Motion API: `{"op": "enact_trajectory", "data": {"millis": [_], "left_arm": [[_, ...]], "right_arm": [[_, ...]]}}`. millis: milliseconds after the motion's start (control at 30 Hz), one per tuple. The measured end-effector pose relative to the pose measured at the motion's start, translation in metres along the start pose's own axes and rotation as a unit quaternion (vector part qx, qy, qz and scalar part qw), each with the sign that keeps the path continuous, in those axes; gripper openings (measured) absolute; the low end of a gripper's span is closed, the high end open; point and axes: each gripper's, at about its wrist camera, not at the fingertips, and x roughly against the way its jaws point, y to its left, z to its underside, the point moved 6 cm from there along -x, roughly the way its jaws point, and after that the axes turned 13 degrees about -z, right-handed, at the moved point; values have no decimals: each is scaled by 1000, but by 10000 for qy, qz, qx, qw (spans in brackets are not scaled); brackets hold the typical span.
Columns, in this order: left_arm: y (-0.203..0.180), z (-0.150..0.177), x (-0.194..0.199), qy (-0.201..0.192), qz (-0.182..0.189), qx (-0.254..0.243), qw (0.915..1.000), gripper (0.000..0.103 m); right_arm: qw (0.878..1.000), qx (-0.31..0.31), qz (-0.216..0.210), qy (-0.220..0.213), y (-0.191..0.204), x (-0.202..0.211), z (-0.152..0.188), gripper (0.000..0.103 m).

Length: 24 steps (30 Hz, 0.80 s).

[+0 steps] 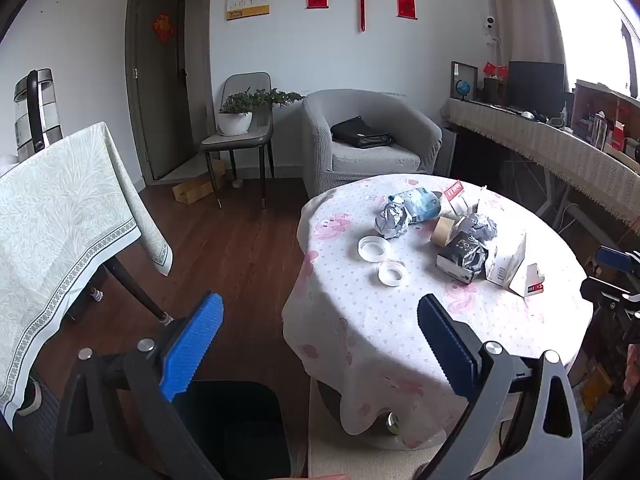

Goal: Collect trash

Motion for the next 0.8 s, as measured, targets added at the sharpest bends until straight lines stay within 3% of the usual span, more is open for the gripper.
{"op": "enact_trajectory", "data": {"millis": [800], "left_arm": [[2,1,1,17,29,-25,10000,99]], "right_arm": [[10000,74,-21,22,3,-4,0,100]]}}
